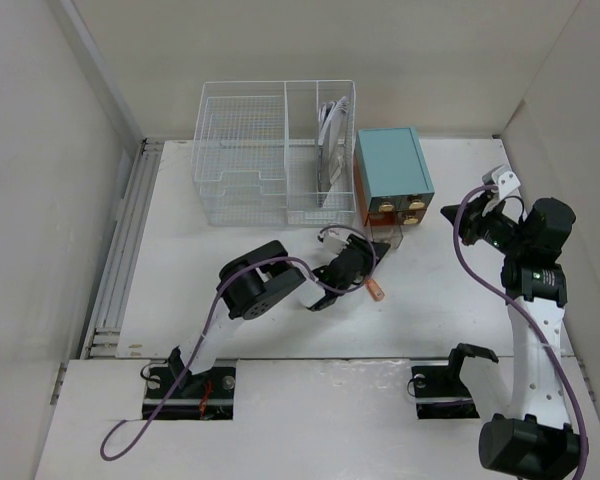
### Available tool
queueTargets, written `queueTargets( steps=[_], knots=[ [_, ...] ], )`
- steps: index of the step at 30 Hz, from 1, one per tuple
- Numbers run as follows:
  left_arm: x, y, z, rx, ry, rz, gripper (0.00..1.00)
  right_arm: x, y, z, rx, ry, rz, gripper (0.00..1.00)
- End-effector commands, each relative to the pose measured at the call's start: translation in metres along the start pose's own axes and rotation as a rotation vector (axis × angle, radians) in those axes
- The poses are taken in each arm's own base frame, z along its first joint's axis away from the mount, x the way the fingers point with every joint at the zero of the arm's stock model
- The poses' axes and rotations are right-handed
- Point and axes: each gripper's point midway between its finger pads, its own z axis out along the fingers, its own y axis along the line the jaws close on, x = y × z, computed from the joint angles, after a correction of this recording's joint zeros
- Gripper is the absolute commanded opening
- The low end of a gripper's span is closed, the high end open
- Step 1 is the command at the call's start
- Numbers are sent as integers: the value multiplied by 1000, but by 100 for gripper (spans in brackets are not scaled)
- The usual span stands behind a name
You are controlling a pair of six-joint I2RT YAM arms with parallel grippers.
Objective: Organize the desk
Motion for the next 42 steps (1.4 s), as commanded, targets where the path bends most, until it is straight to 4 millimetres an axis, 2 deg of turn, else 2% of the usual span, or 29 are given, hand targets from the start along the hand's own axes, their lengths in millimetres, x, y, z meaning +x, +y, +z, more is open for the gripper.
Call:
queueTargets(
  steps=[1, 4, 6, 10, 12, 13, 14, 15, 17, 20, 22, 23, 24, 26, 27, 28, 30, 31, 32, 33, 34, 35, 36, 37, 38, 39, 40, 41, 42],
  knots=[
    [19, -2, -22, -2, 54, 15, 28, -8, 5, -2, -22, -28, -15, 0],
    [28, 0, -31, -2, 73, 12, 28, -8, 5, -2, -22, -28, -15, 0],
    [26, 4, -32, -10, 64, 16, 28, -8, 5, -2, -22, -28, -15, 0],
    [32, -4, -40, 12, 73, 12, 28, -8, 5, -2, -22, -28, -15, 0],
    [32, -5, -41, 13, 73, 36, 35, -8, 5, -2, -22, -28, -15, 0],
    [33, -8, -42, 14, 82, 49, 48, -8, 5, -2, -22, -28, -15, 0],
    [33, -7, -42, 14, 82, 63, 48, -8, 5, -2, -22, -28, -15, 2],
    [30, -11, -43, 17, 71, 81, 56, -8, 5, -2, -22, -28, -15, 2],
    [29, -24, -43, 39, 69, 116, 62, -6, 5, 0, -32, -24, -17, 3],
    [24, -35, -48, 62, 55, 171, 63, -4, 5, -1, -33, -18, -18, 5],
    [26, -59, -56, 104, 59, 179, 63, -3, 4, -1, -35, -12, -50, 9],
    [28, -57, -63, 103, 69, 201, 63, 2, 5, -1, -38, 3, -52, 10],
    [22, -76, -70, 135, 51, 208, 63, 0, 5, -3, -39, 5, -73, 13],
    [28, -87, -84, 162, 59, 274, 60, -3, 7, -5, -69, 7, -177, 20],
    [25, -90, -89, 165, 56, 300, 58, 5, 10, -6, -80, 35, -183, 20],
    [30, -111, -105, 209, 68, 321, 49, 3, 10, -7, -96, 31, -252, 22],
    [28, -117, -120, 219, 47, 459, 35, 9, 16, -10, -131, 54, -280, 15],
    [23, -129, -132, 230, 36, 499, 25, 14, 17, -11, -139, 66, -302, 9],
    [29, -118, -140, 185, 61, 585, 11, 17, 19, -12, -162, 69, -360, 1],
    [22, -116, -145, 163, 36, 668, 5, 22, 21, -11, -184, 79, -368, 0],
    [14, -100, -150, 122, 33, 727, 1, 33, 27, -13, -216, 107, -350, 0],
    [12, -100, -163, 120, 47, 783, 0, 38, 29, -15, -249, 110, -440, 6],
    [3, -83, -170, 70, 34, 865, 0, 50, 39, -16, -300, 140, -422, 14],
    [-4, -74, -177, 30, 19, 899, 0, 53, 43, -14, -326, 158, -431, 21],
    [-15, -62, -187, -30, 16, 943, 0, 59, 48, -12, -356, 180, -459, 43],
    [-21, -50, -195, -77, 13, 969, 0, 61, 52, -10, -375, 200, -469, 52],
    [-39, -40, -200, -148, -48, 978, 3, 70, 53, -7, -389, 243, -490, 57],
    [-45, -24, -209, -196, -50, 993, 9, 72, 69, -4, -454, 244, -528, 60],
    [-52, -10, -222, -261, -44, 972, 16, 74, 73, -1, -483, 244, -576, 62]
  ],
)
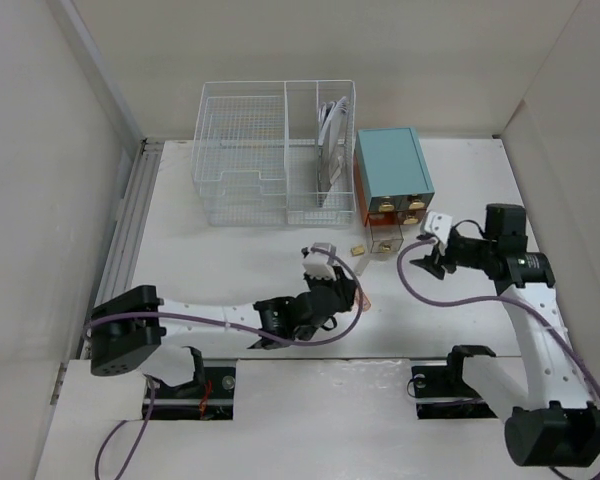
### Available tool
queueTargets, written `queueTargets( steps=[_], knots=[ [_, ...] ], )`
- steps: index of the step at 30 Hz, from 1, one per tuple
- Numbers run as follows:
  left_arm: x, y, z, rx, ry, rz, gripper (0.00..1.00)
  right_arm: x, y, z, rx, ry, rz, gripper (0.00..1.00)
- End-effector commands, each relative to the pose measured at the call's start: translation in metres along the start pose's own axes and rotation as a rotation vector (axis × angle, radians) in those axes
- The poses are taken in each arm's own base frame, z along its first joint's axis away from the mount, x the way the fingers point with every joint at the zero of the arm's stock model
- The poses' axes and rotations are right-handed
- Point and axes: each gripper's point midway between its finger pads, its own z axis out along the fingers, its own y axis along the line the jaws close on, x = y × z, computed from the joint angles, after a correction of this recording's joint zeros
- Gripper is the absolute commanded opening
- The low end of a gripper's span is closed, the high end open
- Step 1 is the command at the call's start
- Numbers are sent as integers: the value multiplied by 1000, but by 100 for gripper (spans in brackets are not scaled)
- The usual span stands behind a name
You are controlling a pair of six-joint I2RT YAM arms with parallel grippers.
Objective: Organize the desk
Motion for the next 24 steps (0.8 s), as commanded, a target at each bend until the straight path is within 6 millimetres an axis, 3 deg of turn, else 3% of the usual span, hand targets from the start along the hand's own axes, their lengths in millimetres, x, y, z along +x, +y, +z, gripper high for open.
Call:
queueTargets(
  steps=[1, 2, 7, 10, 16, 20, 24],
  knots=[
    [13, 84, -31, -300, 27, 137, 26, -4, 21, 9, -115, 31, -212, 62],
    [22, 94, -41, -317, 51, 126, 44, -8, 30, 16, -160, 12, -274, 60],
    [39, 111, -82, -350, 79, -19, 59, -10, 33, 49, -253, 28, -444, 48],
    [36, 109, -92, -348, 59, -116, 60, -4, 34, 72, -334, 43, -484, 48],
    [42, 117, -102, -384, 63, -90, 60, 16, 50, 119, -456, 178, -657, 44],
    [47, 128, -110, -432, 72, -65, 60, 25, 49, 137, -474, 229, -708, 44],
    [56, 125, -116, -416, 100, -72, 60, 30, 44, 152, -494, 252, -720, 46]
  ],
)
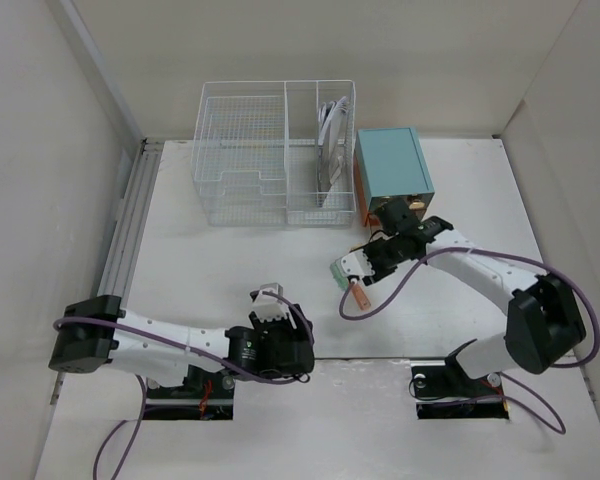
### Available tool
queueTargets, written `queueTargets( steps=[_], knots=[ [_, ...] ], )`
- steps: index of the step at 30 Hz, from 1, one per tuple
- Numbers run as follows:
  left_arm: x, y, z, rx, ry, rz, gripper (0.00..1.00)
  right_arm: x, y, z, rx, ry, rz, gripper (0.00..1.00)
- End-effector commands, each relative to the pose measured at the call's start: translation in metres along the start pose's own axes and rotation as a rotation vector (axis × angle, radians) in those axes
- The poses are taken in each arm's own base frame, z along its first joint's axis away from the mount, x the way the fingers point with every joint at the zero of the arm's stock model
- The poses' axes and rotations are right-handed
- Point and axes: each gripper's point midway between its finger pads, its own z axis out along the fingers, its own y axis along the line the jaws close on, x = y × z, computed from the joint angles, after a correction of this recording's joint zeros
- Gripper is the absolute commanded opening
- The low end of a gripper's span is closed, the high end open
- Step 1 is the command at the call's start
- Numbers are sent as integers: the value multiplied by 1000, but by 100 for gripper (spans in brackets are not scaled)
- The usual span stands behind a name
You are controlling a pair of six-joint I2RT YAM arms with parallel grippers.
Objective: Organize the desk
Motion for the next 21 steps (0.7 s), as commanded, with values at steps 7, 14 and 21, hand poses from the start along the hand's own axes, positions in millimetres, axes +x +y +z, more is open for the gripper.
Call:
queueTargets(
  steps=[7, 14, 21],
  knots=[
    [5, 7, -11, 8, 4, -69, 60, 3, -30, 12, 14, 101, -195, 47],
    [11, 12, -13, 1, 20, -65, 60, 10, -10, 28, -55, 130, -276, 47],
    [15, 15, -15, -1, 27, -61, 60, 20, -6, 40, -132, 154, -280, 47]
  ],
)
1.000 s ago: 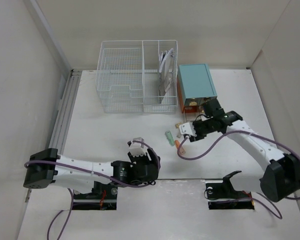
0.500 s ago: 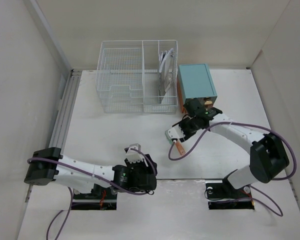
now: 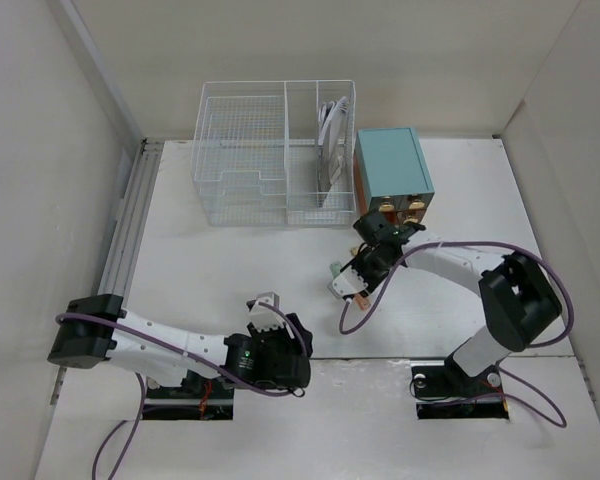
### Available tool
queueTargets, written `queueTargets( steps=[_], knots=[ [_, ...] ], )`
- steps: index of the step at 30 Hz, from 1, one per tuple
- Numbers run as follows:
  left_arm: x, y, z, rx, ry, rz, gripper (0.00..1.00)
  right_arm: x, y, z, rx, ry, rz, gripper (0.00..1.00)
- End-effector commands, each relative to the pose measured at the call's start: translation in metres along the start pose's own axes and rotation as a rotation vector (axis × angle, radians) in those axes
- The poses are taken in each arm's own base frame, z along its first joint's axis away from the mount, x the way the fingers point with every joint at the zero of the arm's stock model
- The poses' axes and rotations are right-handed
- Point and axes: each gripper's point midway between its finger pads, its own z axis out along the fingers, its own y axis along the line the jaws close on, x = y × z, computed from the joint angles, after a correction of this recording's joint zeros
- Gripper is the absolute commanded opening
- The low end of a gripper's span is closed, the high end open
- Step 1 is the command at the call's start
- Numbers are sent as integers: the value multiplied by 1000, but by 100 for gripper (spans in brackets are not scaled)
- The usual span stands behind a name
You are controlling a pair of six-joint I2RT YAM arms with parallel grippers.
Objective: Organize the desk
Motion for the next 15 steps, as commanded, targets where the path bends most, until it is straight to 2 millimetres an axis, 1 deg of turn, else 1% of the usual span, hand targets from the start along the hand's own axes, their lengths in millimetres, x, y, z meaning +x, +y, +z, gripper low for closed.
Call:
queueTargets(
  steps=[1, 3, 6, 7, 8, 9, 10, 11, 12, 13, 15],
  knots=[
    [-6, 11, 0, -20, -32, 0, 60, 4, -13, 0, 11, 30, -50, 47],
    [-7, 7, -1, -14, -31, -17, 60, 8, -14, 4, -3, 39, -46, 47],
    [-5, 11, -2, -24, -29, 1, 60, 14, -20, 7, -1, 64, -48, 47],
    [-4, 8, -2, -24, -29, -9, 60, 15, -22, 10, 1, 64, -48, 47],
    [-3, 10, -3, -25, -26, 4, 60, 15, -24, 10, 11, 65, -51, 47],
    [-3, 10, -3, -25, -26, 4, 60, 18, -23, 12, 1, 76, -49, 48],
    [-4, 6, -4, -19, -25, -3, 60, 18, -25, 12, 11, 78, -51, 48],
    [-3, 10, -3, -32, -28, 14, 60, 18, -29, 10, 21, 79, -43, 48],
    [-4, 7, -5, -30, -27, 12, 60, 19, -26, 14, 8, 77, -39, 48],
    [-6, 3, -4, -28, -38, 12, 60, 21, -29, 14, 8, 86, -40, 48],
    [-6, 3, -4, -34, -39, 20, 60, 23, -32, 15, 7, 96, -30, 49]
  ],
)
